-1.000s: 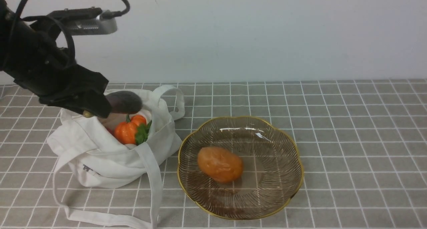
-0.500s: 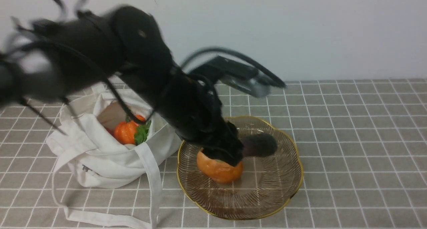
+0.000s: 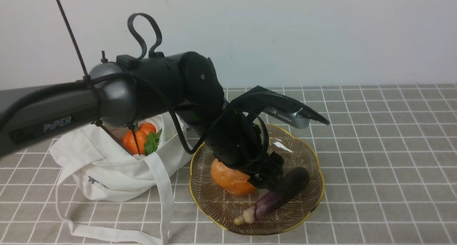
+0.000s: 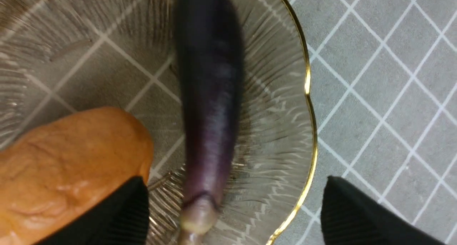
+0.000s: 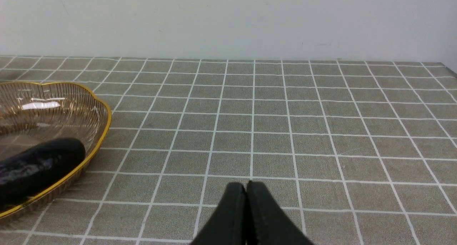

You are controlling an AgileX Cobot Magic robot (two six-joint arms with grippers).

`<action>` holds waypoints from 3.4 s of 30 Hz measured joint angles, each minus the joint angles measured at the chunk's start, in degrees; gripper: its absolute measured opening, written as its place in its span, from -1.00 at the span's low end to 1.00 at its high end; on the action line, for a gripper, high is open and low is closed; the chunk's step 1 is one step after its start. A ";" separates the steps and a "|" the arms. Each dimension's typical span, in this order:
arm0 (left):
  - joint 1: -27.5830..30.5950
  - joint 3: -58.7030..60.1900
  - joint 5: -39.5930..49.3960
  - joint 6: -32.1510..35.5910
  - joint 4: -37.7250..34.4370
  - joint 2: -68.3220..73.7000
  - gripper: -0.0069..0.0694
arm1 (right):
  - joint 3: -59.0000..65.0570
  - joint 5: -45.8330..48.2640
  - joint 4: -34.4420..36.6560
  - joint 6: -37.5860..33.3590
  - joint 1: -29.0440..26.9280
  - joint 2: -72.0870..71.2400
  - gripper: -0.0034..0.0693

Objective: Take vegetables from bag on grey coffee tablecloth place on plate.

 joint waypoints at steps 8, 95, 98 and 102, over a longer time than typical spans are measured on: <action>1.40 -9.58 8.51 -12.02 10.75 -8.89 -0.21 | 0.00 0.00 0.00 0.00 0.00 0.00 -0.95; 24.93 82.65 -28.28 -20.67 27.10 -107.11 -0.83 | 0.00 0.00 0.00 0.00 0.00 0.00 -0.95; 24.93 82.65 -28.28 -20.67 27.10 -107.11 -0.83 | 0.00 0.00 0.00 0.00 0.00 0.00 -0.95; 24.93 82.65 -28.28 -20.67 27.10 -107.11 -0.83 | 0.00 0.00 0.00 0.00 0.00 0.00 -0.95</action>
